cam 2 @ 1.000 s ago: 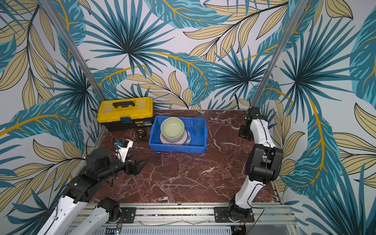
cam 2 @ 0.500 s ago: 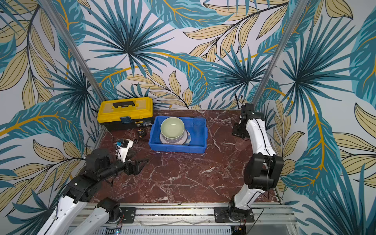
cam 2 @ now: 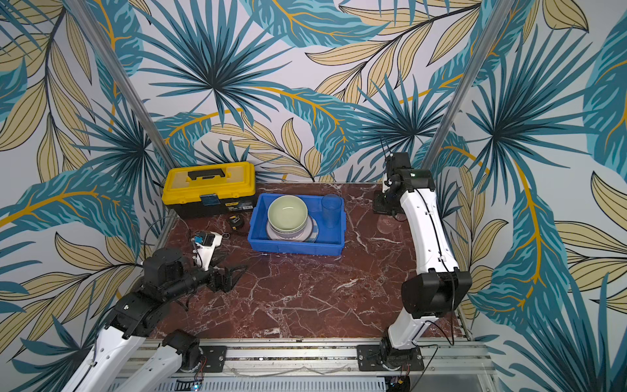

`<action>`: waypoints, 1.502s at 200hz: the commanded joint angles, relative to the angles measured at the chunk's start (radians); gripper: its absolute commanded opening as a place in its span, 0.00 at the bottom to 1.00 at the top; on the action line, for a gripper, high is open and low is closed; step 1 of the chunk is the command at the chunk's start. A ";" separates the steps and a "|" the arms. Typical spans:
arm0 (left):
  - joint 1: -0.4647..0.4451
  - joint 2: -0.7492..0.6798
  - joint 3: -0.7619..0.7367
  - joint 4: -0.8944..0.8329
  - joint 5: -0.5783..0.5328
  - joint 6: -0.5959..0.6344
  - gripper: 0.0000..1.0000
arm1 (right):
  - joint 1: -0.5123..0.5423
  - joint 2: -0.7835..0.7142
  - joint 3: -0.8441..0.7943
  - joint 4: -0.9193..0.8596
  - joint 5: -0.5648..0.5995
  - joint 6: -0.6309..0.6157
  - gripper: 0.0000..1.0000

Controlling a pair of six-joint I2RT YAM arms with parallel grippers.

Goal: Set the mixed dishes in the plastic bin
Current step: 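Carry the pink cup into the bin beside the blue cup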

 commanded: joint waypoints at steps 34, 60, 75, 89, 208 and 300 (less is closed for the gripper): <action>-0.005 0.000 -0.017 0.019 -0.016 0.007 0.98 | 0.124 0.108 0.200 -0.169 -0.013 -0.049 0.00; -0.006 0.001 -0.015 0.019 -0.019 0.007 0.98 | 0.190 0.159 0.274 -0.191 -0.032 -0.056 0.00; -0.006 -0.001 -0.015 0.017 -0.021 0.007 0.98 | 0.226 0.189 0.308 -0.198 -0.027 -0.053 0.00; -0.006 0.000 -0.015 0.017 -0.023 0.007 0.98 | 0.252 0.212 0.330 -0.201 -0.028 -0.049 0.00; -0.006 0.001 -0.014 0.014 -0.032 0.008 0.98 | 0.377 0.338 0.401 -0.180 -0.048 -0.021 0.00; -0.006 0.003 -0.013 0.012 -0.045 0.011 0.98 | 0.417 0.375 0.316 -0.099 -0.029 0.020 0.00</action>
